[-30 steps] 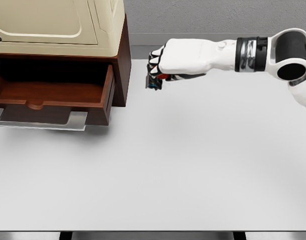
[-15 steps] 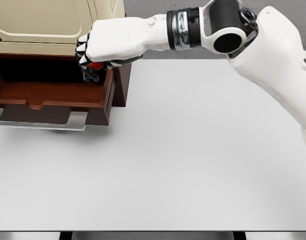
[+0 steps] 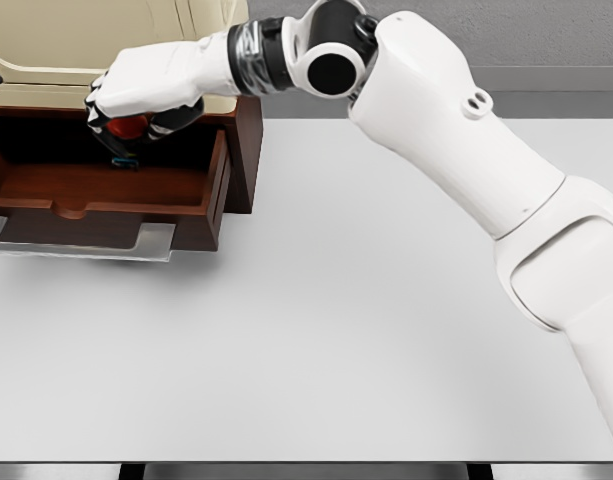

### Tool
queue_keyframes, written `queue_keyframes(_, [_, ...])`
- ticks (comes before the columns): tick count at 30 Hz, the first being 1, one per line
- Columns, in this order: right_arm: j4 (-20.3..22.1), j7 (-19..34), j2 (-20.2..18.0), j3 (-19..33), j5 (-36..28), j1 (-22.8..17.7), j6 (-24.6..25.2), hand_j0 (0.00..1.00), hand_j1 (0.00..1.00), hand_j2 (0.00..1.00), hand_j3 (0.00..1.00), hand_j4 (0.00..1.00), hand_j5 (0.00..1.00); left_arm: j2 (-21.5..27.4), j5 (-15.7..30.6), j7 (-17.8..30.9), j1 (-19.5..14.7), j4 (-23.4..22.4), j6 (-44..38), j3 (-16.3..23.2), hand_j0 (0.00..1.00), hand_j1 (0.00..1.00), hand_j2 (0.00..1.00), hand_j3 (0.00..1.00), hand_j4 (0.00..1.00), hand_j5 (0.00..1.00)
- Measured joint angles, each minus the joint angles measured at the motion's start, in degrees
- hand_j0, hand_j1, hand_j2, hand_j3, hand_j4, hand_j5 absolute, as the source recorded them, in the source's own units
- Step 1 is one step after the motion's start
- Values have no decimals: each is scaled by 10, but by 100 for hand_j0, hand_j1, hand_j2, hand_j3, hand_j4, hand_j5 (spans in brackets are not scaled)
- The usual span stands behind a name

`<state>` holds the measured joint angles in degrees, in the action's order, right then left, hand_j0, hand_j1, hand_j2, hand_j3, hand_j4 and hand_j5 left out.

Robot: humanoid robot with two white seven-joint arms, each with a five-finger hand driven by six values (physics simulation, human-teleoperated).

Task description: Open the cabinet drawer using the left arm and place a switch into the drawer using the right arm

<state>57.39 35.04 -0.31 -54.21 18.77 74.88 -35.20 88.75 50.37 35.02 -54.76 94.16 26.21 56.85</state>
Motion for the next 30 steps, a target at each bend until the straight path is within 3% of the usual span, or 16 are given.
queue_keyframes(2, [-13,0,2,0,6,1,0,52,52,52,52,52,52,0,0,0,0,0,0,0,100,100,100,100,100,100])
queue_keyframes(3, [-18,0,2,0,9,5,0,64,64,64,64,64,64,-1,0,0,0,0,0,0,100,100,100,100,100,100])
queue_keyframes(4, [-22,0,2,1,16,5,0,97,97,97,97,97,97,-1,0,0,0,0,0,0,100,100,100,100,100,100])
queue_keyframes(15, [-22,0,3,-10,56,7,0,100,100,100,100,100,100,-1,-1,0,0,1,1,0,100,100,100,100,100,100])
queue_keyframes(17, [4,0,2,1,55,-1,0,100,100,100,100,100,100,-1,-1,0,0,1,1,0,100,100,100,100,100,100])
queue_keyframes(18, [33,0,-11,14,54,-24,0,100,100,100,100,100,100,-1,-1,0,0,1,1,0,100,100,100,100,100,100])
queue_keyframes(20, [113,0,-63,48,44,-66,0,100,100,100,100,100,100,0,0,0,0,3,1,0,100,100,100,100,100,100])
queue_keyframes(21, [152,0,-104,66,23,-72,0,100,100,100,100,100,100,-1,0,0,0,7,0,-1,100,100,100,100,100,100])
queue_keyframes(24, [233,0,-243,139,-52,-140,-1,100,100,100,100,100,100,-2,1,0,-4,32,0,-8,100,100,100,100,100,100])
queue_keyframes(27, [262,0,-347,200,-88,-271,-1,100,100,100,100,100,100,-9,1,0,-8,53,0,-11,100,100,100,100,100,100])
queue_keyframes(30, [237,0,-415,224,-102,-308,0,100,100,100,100,100,100,-38,1,0,-8,63,0,-13,100,100,100,100,100,100])
